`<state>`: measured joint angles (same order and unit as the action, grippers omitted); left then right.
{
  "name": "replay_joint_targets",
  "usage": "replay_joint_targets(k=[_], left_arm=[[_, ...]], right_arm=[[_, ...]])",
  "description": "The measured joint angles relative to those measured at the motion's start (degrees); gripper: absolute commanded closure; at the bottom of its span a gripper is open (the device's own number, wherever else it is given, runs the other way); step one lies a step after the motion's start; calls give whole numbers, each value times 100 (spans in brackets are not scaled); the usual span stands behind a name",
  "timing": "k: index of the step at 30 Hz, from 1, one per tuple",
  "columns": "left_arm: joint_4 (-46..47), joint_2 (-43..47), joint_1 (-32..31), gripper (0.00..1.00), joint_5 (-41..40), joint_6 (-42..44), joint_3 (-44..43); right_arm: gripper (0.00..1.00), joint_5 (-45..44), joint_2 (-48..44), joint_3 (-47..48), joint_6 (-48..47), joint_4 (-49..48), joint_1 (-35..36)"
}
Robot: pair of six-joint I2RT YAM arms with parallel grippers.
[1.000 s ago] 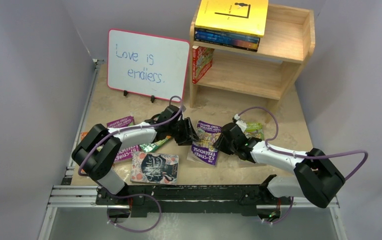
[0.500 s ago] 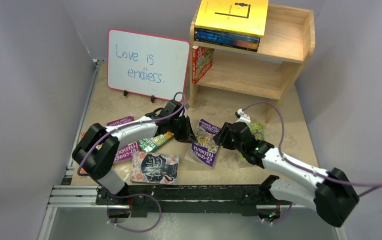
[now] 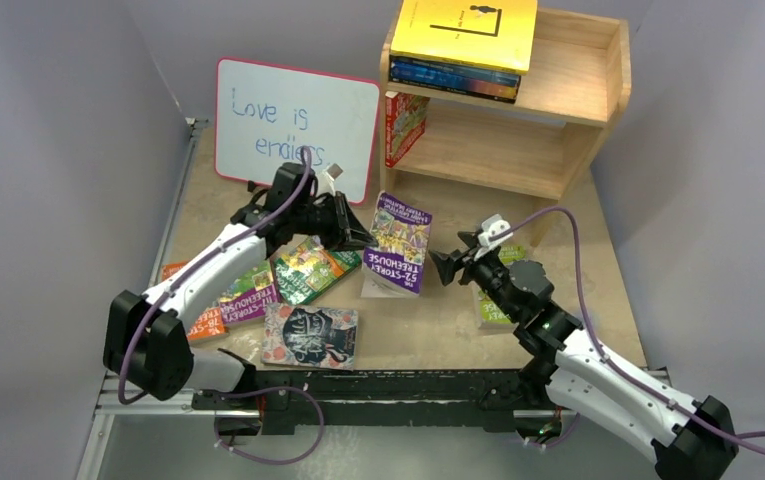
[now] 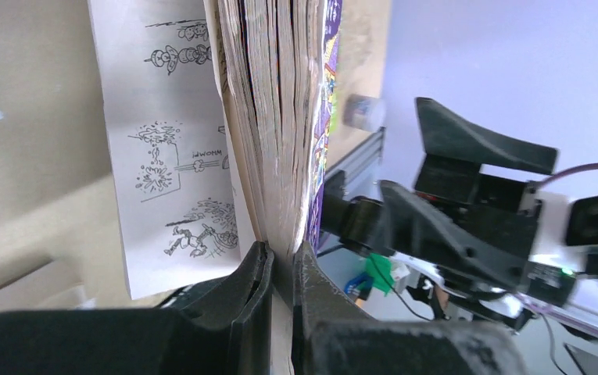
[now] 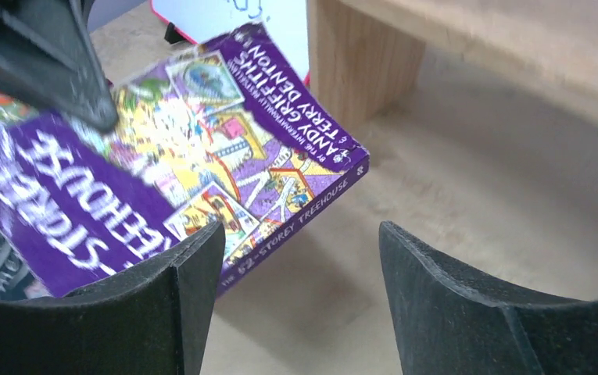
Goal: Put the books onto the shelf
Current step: Pick up the book from the center of the board.
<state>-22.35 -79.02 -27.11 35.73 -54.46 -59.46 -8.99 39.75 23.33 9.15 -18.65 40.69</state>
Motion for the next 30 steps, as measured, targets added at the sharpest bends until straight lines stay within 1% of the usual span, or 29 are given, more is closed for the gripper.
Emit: replay_joint_targets(k=[2, 6, 11, 15, 18, 25, 30], left_arm=[[-26, 131, 63, 100, 168, -129, -153], [-326, 278, 181, 100, 409, -203, -527], [-704, 507, 378, 100, 490, -197, -907], [-975, 667, 470, 100, 474, -195, -1062], [-1012, 730, 494, 100, 487, -262, -1064], [-984, 776, 498, 100, 603, -656, -1064], [-857, 955, 498, 100, 610, -979, -992]], right_arm=[[25, 299, -70, -190, -850, -516, 0], [25, 745, -76, -181, -2020, -1078, 0], [25, 890, -85, -72, -3191, -1187, 0], [25, 828, -243, -72, -3687, -1143, 2], [24, 837, -258, -72, -3934, -1121, 35], [22, 1032, 380, 214, -4478, -774, 549], [22, 1478, 516, 264, -4784, -887, 632]])
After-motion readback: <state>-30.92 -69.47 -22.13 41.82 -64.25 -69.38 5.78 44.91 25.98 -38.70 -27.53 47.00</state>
